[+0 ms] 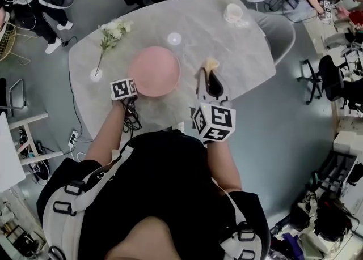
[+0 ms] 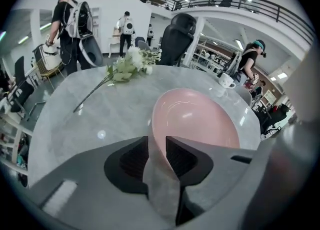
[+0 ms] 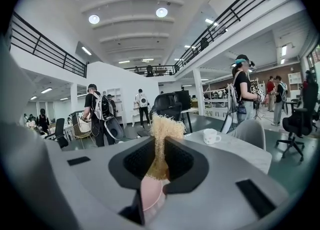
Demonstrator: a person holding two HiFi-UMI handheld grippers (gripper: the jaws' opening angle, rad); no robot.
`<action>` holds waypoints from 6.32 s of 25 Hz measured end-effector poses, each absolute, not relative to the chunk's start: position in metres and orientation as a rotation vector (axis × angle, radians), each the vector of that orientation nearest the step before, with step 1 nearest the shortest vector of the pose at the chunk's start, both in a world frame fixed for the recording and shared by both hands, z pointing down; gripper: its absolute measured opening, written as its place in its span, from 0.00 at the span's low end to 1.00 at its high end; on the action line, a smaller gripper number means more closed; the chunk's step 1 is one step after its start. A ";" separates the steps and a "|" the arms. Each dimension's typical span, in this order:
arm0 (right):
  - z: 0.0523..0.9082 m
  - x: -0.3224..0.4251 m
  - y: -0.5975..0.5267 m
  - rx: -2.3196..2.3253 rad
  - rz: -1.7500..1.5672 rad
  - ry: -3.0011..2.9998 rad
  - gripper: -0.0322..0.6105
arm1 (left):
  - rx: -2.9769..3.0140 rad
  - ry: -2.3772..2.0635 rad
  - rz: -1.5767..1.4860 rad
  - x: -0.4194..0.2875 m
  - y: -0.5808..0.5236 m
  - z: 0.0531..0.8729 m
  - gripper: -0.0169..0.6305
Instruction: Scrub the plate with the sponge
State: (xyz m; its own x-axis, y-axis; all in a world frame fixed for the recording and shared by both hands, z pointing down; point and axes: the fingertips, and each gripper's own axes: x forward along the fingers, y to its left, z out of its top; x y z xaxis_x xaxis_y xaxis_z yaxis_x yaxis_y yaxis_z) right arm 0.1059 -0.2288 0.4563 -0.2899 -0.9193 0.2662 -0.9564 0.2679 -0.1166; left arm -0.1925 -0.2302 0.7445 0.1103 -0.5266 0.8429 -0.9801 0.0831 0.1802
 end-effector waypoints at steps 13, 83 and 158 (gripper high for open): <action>0.466 0.120 -0.220 1.809 0.411 -2.343 0.13 | 1.359 -1.362 0.416 -0.177 -0.228 0.787 0.11; 0.500 0.019 -0.266 1.256 0.257 -2.418 0.13 | 2.076 -1.157 0.297 -0.049 -0.206 0.530 0.08; 0.522 0.097 -0.285 1.322 0.089 -2.057 0.13 | 2.032 -1.147 0.081 -0.069 -0.216 0.517 0.09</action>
